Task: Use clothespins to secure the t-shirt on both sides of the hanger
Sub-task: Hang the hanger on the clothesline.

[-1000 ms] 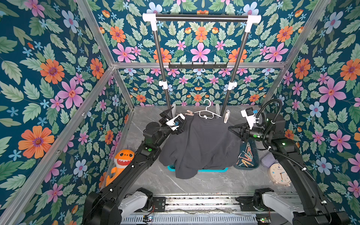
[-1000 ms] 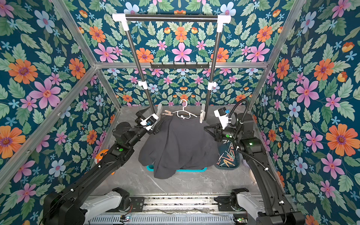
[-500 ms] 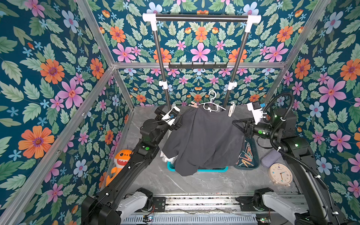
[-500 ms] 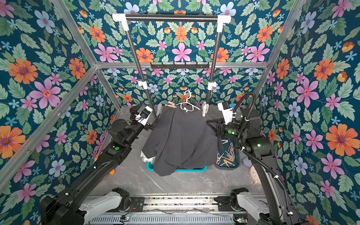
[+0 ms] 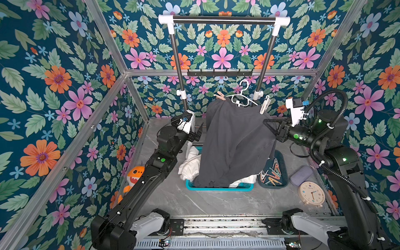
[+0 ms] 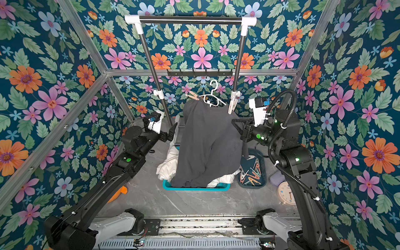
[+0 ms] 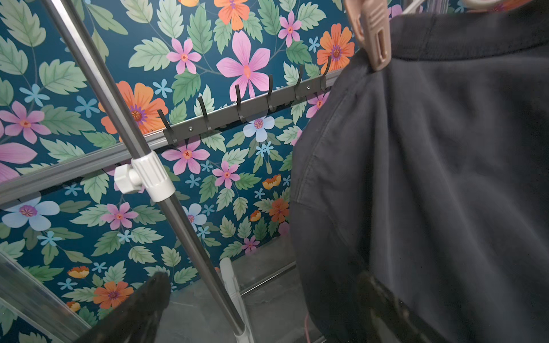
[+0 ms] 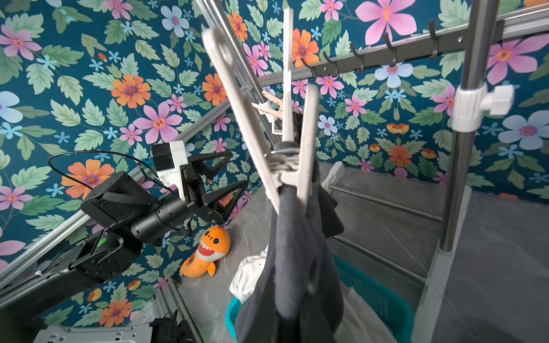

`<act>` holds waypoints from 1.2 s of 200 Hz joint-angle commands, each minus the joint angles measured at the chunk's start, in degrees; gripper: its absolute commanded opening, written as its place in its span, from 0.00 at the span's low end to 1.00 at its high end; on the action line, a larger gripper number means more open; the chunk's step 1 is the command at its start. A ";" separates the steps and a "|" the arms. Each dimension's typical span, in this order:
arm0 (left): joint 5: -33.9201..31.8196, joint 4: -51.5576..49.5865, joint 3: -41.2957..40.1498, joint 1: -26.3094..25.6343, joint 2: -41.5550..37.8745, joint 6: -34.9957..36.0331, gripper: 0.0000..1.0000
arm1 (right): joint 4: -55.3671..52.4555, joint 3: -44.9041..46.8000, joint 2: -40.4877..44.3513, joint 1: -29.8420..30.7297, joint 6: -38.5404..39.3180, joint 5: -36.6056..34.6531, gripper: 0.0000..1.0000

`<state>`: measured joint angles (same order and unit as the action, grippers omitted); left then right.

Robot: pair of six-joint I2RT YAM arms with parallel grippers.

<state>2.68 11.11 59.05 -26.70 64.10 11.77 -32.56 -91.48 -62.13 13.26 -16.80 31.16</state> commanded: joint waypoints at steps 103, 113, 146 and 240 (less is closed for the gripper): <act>3.21 -0.39 0.38 -0.44 1.34 -7.21 1.00 | 22.45 -5.92 -5.78 0.35 2.02 -6.08 0.00; 3.36 -0.31 0.32 -0.45 1.46 -7.37 1.00 | 25.00 -5.35 -5.86 0.29 2.08 -7.41 0.00; 4.11 -0.08 0.13 -0.64 2.25 -7.73 1.00 | 24.70 -9.68 -8.73 0.29 4.24 -9.75 0.00; 4.44 1.15 -0.99 -0.80 3.32 -7.47 1.00 | 30.39 -14.73 -11.51 0.34 8.15 -15.15 0.00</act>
<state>6.37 10.70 57.74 -27.49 67.33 4.51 -10.31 -104.49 -72.97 13.54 -10.26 20.10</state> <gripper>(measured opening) 0.998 0.099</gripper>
